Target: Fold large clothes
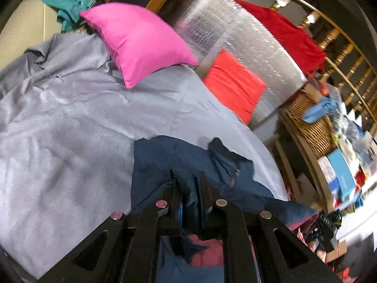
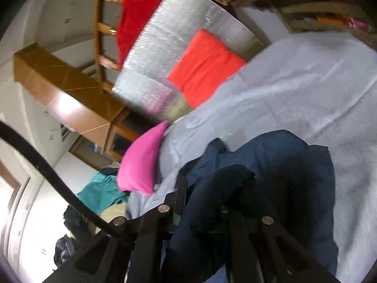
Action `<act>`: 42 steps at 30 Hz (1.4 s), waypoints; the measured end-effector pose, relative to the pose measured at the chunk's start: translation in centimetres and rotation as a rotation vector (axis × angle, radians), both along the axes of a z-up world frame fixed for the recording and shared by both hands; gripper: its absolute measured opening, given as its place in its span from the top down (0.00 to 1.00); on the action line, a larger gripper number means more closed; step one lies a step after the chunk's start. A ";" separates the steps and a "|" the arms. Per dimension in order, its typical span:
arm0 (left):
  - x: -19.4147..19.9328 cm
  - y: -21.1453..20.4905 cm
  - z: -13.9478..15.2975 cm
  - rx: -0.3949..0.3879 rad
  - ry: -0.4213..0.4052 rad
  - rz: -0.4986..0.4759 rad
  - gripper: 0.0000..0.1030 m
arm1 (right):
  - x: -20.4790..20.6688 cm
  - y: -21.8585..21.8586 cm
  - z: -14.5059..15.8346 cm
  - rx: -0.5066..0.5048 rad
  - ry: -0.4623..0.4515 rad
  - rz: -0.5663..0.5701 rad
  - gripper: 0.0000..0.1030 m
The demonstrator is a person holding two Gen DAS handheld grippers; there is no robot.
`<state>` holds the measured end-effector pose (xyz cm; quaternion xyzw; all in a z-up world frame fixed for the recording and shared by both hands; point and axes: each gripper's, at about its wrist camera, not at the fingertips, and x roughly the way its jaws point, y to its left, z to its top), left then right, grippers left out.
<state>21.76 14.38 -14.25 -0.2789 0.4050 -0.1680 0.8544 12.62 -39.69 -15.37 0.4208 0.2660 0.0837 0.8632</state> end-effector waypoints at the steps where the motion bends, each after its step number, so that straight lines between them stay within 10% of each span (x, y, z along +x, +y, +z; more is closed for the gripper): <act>1: 1.0 -0.3 -0.4 -0.005 0.007 0.010 0.90 | 1.1 -0.2 -0.5 -0.002 0.019 -0.005 0.90; 15: 11.2 -4.2 -4.4 0.012 0.058 0.047 0.86 | 10.7 -4.4 -6.2 0.148 0.145 -0.073 0.86; 18: 12.5 -4.7 -5.6 0.002 0.139 0.063 0.86 | 11.5 -5.8 -8.2 0.277 0.189 -0.074 0.74; 21: 12.6 -4.2 -5.5 -0.047 0.154 0.074 0.82 | 11.0 -6.7 -8.0 0.354 0.136 -0.072 0.38; 23: 12.1 -3.6 -4.5 -0.123 0.120 0.065 0.69 | 9.4 -7.4 -6.6 0.356 0.049 -0.138 0.12; 27: 9.3 -2.4 -1.9 -0.272 -0.069 0.134 0.12 | 7.5 -7.1 -3.9 0.298 -0.013 -0.132 0.11; 31: 6.4 -2.5 1.2 -0.133 -0.238 0.199 0.10 | 7.3 -3.2 -1.4 0.125 0.020 -0.007 0.15; 37: 6.2 -4.0 0.3 0.112 -0.101 0.128 0.10 | 9.5 6.2 0.2 -0.166 0.108 0.250 0.47; 42: 6.5 -4.9 -1.4 0.384 -0.002 0.102 0.10 | 12.2 11.3 0.2 -0.266 0.142 0.299 0.47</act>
